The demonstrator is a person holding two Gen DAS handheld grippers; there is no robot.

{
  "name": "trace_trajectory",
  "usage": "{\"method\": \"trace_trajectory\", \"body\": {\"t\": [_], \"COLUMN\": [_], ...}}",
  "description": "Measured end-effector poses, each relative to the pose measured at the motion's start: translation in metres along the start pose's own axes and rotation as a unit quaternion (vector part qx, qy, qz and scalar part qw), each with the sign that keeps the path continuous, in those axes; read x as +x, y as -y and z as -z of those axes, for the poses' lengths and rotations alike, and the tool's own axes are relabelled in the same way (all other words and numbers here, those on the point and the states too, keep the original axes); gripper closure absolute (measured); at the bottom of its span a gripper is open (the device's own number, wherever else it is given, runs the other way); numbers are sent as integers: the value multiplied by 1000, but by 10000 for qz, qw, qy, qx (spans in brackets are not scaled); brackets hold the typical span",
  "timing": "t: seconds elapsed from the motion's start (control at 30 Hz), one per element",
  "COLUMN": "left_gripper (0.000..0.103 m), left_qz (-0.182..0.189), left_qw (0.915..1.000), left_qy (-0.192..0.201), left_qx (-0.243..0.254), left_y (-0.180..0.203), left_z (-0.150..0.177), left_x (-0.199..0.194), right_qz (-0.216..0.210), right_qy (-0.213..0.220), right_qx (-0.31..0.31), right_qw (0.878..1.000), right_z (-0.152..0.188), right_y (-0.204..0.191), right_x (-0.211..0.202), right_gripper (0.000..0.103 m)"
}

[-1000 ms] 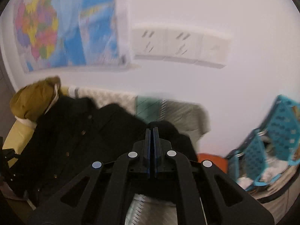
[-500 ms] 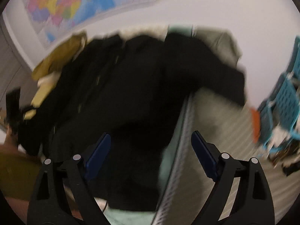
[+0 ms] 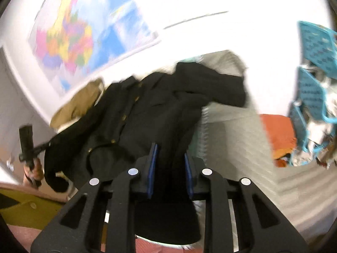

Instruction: Fold large clothes

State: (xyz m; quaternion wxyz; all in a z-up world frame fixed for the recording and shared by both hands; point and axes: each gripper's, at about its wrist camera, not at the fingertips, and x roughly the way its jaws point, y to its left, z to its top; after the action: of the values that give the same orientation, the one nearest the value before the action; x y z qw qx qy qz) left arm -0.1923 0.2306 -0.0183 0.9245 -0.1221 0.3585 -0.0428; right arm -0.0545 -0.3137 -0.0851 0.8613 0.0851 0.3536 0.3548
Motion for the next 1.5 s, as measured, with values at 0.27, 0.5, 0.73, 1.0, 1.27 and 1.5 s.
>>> {"method": "trace_trajectory", "body": {"t": [0.27,0.5,0.73,1.0,1.27,1.5], "left_gripper": [67,35,29,29,26,26], "left_qz": [-1114,-1242,-705,-217,26,203], "left_qw": [9873,9920,9958,9930,9882,9862], "left_qy": [-880,-176,-109,-593,-956,-957], "left_qx": [-712,-129,575,999,1200,1338], "left_y": [-50,-32,18,60,74,87], "left_z": [13,-11,-61,-87,-109,-126], "left_x": [36,-1,45,123,167,185], "right_qz": [556,781,1054,995,792,558], "right_qy": [-1015,-452,58,-250,191,1629], "right_qx": [527,-54,151,1366,706,812], "right_qw": [9919,9959,9943,9853,9942,9817], "right_z": [39,5,-64,-102,-135,-196], "right_y": [38,17,47,130,103,99], "right_x": [74,47,75,144,112,-10], "right_gripper": [64,23,10,28,100,100]}}
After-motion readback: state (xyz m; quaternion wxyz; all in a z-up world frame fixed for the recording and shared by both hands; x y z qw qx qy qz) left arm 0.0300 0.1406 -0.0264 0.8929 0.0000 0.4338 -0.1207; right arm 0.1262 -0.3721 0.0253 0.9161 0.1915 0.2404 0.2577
